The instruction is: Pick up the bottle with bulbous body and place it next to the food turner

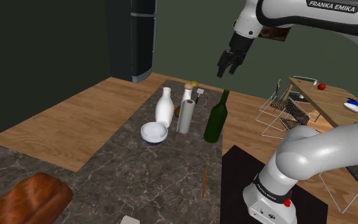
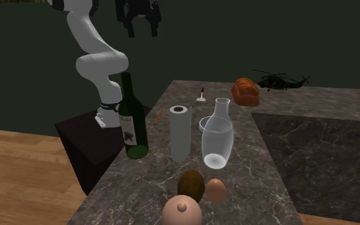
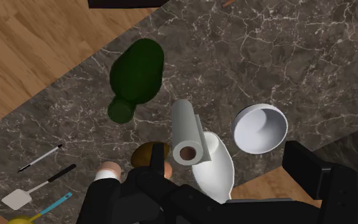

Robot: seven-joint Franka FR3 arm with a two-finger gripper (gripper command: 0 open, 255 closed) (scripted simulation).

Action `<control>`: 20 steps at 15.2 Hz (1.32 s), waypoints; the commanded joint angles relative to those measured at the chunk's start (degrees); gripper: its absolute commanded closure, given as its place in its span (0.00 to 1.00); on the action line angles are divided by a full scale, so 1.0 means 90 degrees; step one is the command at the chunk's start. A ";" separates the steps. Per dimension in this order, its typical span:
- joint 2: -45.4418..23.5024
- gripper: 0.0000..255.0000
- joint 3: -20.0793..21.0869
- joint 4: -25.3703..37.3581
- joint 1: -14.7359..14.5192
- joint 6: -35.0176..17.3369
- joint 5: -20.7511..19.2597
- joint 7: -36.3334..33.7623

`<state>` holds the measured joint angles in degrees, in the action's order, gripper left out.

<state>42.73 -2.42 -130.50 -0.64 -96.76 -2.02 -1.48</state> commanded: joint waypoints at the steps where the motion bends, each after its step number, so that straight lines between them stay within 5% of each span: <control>1: 0.0000 0.00 0.0000 0.0000 0.0000 0.0000 0.0000 0.0000; 10: -0.1826 0.00 0.0070 0.0289 -0.0148 -0.1508 0.0150 -0.0076; 20: -0.4121 0.00 0.0155 0.1414 -0.0282 -0.2651 0.0307 -0.0099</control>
<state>8.32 -1.21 -119.40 -3.00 -119.54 0.60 -2.20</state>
